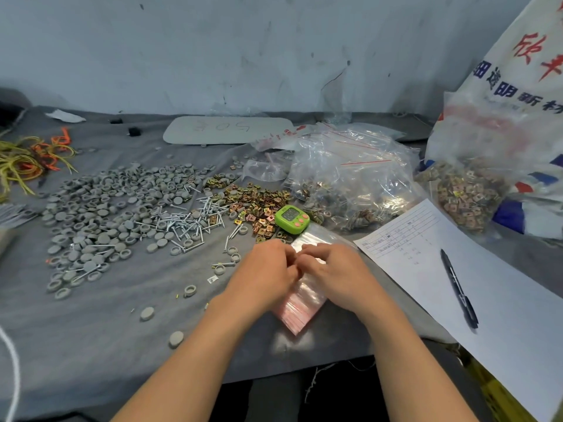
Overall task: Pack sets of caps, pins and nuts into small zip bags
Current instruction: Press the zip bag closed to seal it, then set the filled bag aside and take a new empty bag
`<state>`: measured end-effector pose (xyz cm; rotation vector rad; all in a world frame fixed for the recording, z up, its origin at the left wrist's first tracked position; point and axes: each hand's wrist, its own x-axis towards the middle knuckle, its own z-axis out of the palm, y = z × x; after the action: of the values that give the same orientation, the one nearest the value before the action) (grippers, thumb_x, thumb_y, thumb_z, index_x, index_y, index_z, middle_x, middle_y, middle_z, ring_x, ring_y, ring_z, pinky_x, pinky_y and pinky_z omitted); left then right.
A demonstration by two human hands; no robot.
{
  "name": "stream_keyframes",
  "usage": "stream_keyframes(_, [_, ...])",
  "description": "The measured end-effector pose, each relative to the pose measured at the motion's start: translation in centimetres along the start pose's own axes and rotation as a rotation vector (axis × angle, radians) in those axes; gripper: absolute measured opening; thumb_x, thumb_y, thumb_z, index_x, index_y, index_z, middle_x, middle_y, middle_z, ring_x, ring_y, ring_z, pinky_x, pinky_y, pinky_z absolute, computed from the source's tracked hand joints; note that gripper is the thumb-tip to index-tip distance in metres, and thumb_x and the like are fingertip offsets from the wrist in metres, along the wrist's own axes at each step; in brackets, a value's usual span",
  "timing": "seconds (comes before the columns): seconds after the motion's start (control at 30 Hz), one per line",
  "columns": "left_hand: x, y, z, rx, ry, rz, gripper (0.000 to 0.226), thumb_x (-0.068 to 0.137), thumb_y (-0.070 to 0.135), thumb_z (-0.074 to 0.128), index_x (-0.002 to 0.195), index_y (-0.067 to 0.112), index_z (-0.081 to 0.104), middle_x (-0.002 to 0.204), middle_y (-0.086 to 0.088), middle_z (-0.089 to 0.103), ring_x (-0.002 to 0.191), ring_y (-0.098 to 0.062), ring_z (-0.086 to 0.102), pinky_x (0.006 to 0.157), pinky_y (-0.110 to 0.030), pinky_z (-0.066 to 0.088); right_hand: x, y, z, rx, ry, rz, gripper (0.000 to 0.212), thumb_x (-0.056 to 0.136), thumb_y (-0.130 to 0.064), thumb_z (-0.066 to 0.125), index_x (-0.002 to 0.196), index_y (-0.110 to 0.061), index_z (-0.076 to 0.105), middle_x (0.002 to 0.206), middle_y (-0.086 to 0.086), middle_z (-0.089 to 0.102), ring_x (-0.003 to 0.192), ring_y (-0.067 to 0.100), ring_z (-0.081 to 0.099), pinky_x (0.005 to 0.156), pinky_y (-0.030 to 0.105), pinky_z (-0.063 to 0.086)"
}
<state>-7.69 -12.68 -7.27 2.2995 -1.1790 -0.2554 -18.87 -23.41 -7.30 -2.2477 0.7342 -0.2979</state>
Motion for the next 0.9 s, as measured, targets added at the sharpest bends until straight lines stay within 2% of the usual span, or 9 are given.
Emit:
stream_keyframes(0.1, [0.3, 0.2, -0.6, -0.030, 0.185, 0.038, 0.008, 0.092, 0.025, 0.070, 0.085, 0.029, 0.069, 0.094, 0.007, 0.066, 0.088, -0.019, 0.061, 0.080, -0.036, 0.049, -0.5, -0.7, -0.1, 0.164, 0.073, 0.013, 0.014, 0.085, -0.052, 0.068, 0.081, -0.044, 0.079, 0.076, -0.028, 0.071, 0.077, -0.012, 0.062, 0.064, 0.006, 0.042])
stream_keyframes(0.17, [0.2, 0.2, -0.8, -0.097, 0.282, 0.074, 0.009, 0.093, 0.027, 0.070, 0.086, 0.029, 0.066, 0.092, 0.012, 0.061, 0.088, -0.014, 0.058, 0.080, -0.036, 0.047, -0.6, -0.9, -0.2, 0.271, 0.139, 0.006, 0.007, 0.083, -0.041, 0.075, 0.086, -0.039, 0.081, 0.079, -0.029, 0.073, 0.078, -0.015, 0.065, 0.063, 0.003, 0.045])
stream_keyframes(0.23, [-0.5, 0.3, -0.8, -0.191, 0.398, 0.073, 0.013, 0.091, 0.028, 0.072, 0.088, 0.031, 0.060, 0.091, 0.015, 0.057, 0.088, -0.010, 0.056, 0.077, -0.030, 0.045, -0.3, -1.1, -0.3, 0.263, 0.245, 0.038, 0.019, 0.086, -0.018, 0.075, 0.082, -0.036, 0.079, 0.076, -0.026, 0.074, 0.077, -0.010, 0.069, 0.068, 0.012, 0.053])
stream_keyframes(0.3, [-1.6, 0.2, -0.5, -0.219, 0.511, 0.082, 0.021, 0.086, 0.029, 0.076, 0.091, 0.033, 0.055, 0.091, 0.016, 0.056, 0.084, -0.006, 0.052, 0.072, -0.022, 0.042, 0.0, -1.6, -0.3, 0.224, 0.452, 0.104, 0.026, 0.089, -0.017, 0.075, 0.075, -0.039, 0.075, 0.069, -0.025, 0.072, 0.071, -0.006, 0.068, 0.066, 0.015, 0.050])
stream_keyframes(0.43, [-3.4, 0.1, 1.2, -0.072, 0.240, 0.059, 0.014, 0.086, 0.030, 0.071, 0.095, 0.034, 0.061, 0.088, 0.016, 0.063, 0.084, -0.008, 0.061, 0.075, -0.031, 0.049, 0.5, -3.2, -0.2, 0.800, 0.755, 0.086, 0.028, 0.097, -0.009, 0.067, 0.081, -0.028, 0.078, 0.076, -0.006, 0.078, 0.073, 0.011, 0.073, 0.070, 0.024, 0.057])
stream_keyframes(0.6, [-3.4, 0.0, 1.1, -0.125, 0.142, -0.055, 0.024, 0.087, 0.023, 0.069, 0.109, 0.032, 0.071, 0.090, 0.014, 0.067, 0.089, -0.013, 0.065, 0.088, -0.030, 0.053, -0.2, -5.1, 0.8, 1.202, 0.498, -0.003, 0.025, 0.101, -0.001, 0.058, 0.087, -0.010, 0.077, 0.073, 0.004, 0.075, 0.067, 0.011, 0.069, 0.063, 0.020, 0.054])
stream_keyframes(0.67, [-3.2, -0.3, 0.6, -0.184, 0.115, -0.081, 0.027, 0.087, 0.019, 0.070, 0.110, 0.032, 0.072, 0.089, 0.015, 0.066, 0.090, -0.013, 0.065, 0.088, -0.027, 0.052, -0.4, -5.4, 1.2, 1.245, 0.506, -0.052, 0.024, 0.101, 0.000, 0.057, 0.088, -0.008, 0.076, 0.073, 0.006, 0.074, 0.069, 0.014, 0.068, 0.069, 0.023, 0.056])
stream_keyframes(0.77, [-3.5, -0.2, 0.9, -0.052, 0.020, 0.026, 0.032, 0.089, 0.016, 0.061, 0.116, 0.029, 0.072, 0.111, 0.008, 0.065, 0.106, -0.017, 0.061, 0.093, -0.028, 0.045, -0.6, -5.3, 1.0, 1.368, 0.511, -0.209, 0.026, 0.099, 0.001, 0.057, 0.083, -0.009, 0.075, 0.072, 0.007, 0.073, 0.071, 0.017, 0.068, 0.076, 0.027, 0.057])
stream_keyframes(0.9, [-3.7, 0.0, 1.8, -0.005, 0.060, 0.066, 0.041, 0.088, 0.016, 0.054, 0.124, 0.031, 0.066, 0.114, 0.007, 0.061, 0.111, -0.015, 0.058, 0.089, -0.027, 0.043, -0.8, -4.8, 0.2, 1.771, 0.082, -0.145, 0.021, 0.093, -0.019, 0.060, 0.086, -0.014, 0.079, 0.083, 0.004, 0.077, 0.082, 0.014, 0.075, 0.077, 0.030, 0.060])
